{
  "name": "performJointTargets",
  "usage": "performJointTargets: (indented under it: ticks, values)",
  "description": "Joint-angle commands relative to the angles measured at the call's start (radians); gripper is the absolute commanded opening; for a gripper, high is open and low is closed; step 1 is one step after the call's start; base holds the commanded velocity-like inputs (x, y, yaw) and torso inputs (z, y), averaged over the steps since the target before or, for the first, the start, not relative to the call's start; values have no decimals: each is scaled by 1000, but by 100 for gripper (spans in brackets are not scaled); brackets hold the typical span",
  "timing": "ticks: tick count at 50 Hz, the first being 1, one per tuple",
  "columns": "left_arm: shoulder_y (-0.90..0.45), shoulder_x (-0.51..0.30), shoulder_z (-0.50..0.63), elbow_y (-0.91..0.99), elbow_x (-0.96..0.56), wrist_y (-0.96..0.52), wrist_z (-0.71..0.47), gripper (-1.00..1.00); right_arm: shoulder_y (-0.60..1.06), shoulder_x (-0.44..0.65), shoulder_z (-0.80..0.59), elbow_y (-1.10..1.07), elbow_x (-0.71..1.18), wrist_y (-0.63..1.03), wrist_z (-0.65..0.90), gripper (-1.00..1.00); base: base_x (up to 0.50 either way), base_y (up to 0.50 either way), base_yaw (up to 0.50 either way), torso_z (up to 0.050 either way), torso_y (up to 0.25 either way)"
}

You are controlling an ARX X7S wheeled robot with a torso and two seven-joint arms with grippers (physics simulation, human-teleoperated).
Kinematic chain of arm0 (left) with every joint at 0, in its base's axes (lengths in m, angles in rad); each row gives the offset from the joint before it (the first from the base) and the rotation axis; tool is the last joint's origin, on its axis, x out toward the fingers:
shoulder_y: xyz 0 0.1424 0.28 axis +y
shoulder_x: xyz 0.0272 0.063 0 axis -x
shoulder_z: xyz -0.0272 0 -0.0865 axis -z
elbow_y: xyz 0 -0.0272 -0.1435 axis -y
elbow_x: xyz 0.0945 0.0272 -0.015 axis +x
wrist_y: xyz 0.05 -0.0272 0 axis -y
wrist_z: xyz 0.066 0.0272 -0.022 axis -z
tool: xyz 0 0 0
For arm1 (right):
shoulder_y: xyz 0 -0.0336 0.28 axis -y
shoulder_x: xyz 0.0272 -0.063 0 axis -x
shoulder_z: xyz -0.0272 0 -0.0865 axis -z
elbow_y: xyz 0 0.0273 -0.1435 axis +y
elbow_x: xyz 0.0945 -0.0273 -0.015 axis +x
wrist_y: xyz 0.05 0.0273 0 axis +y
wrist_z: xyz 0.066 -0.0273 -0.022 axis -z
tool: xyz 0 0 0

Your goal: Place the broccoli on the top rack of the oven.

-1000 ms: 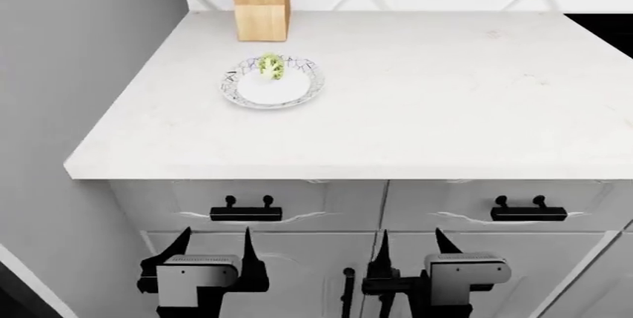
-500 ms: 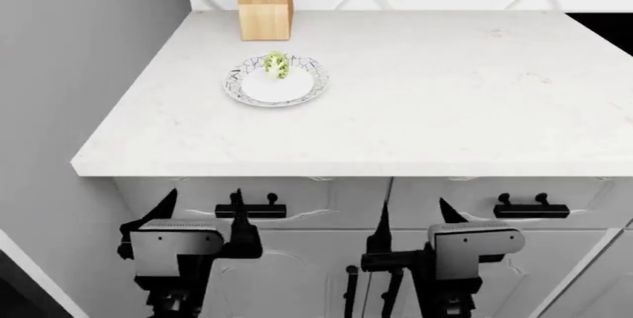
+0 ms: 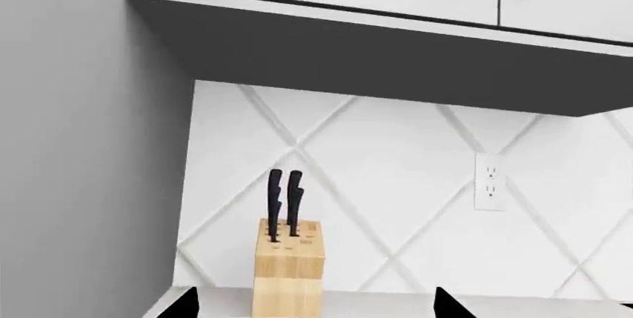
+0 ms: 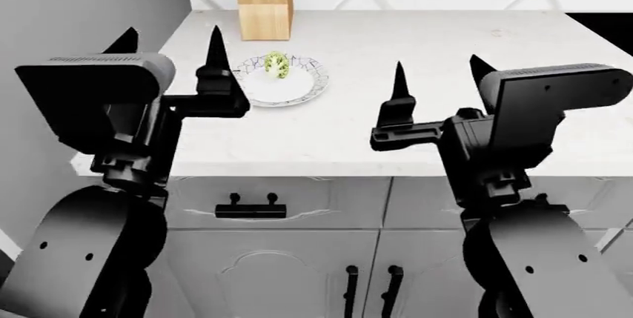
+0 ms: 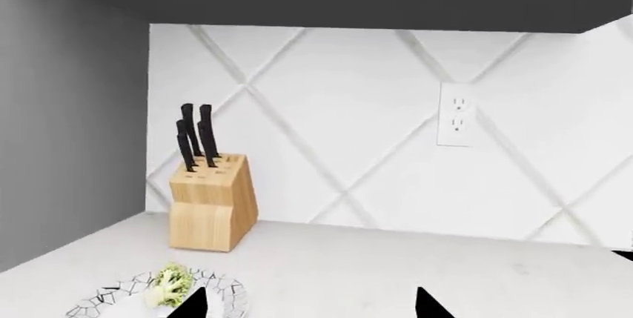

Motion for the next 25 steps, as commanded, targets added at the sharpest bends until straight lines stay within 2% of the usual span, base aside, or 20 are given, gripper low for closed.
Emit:
performJointTargets:
  ticks: [1,6,13,17,25]
  values:
    - [-391,-5,76,-327,34,27,55,100,270,-44,-11,225,35,-18,-31,100,0,0,0,0,0]
    - [-556,11,102,-546,15,31,121,100,366,-52,-4,397,61,-61,-65,100,0,0,0,0,0]
    - [-797,35,121,-924,37,167,201,100,489,-20,-46,593,70,-122,-135,100,0,0,0,0,0]
    - [-930,51,131,-1176,59,286,248,100,548,-12,-72,703,69,-157,-171,100,0,0,0,0,0]
    - [-1214,106,150,-1822,105,639,316,100,685,-37,-70,919,84,-208,-197,100,38,2,0,0,0]
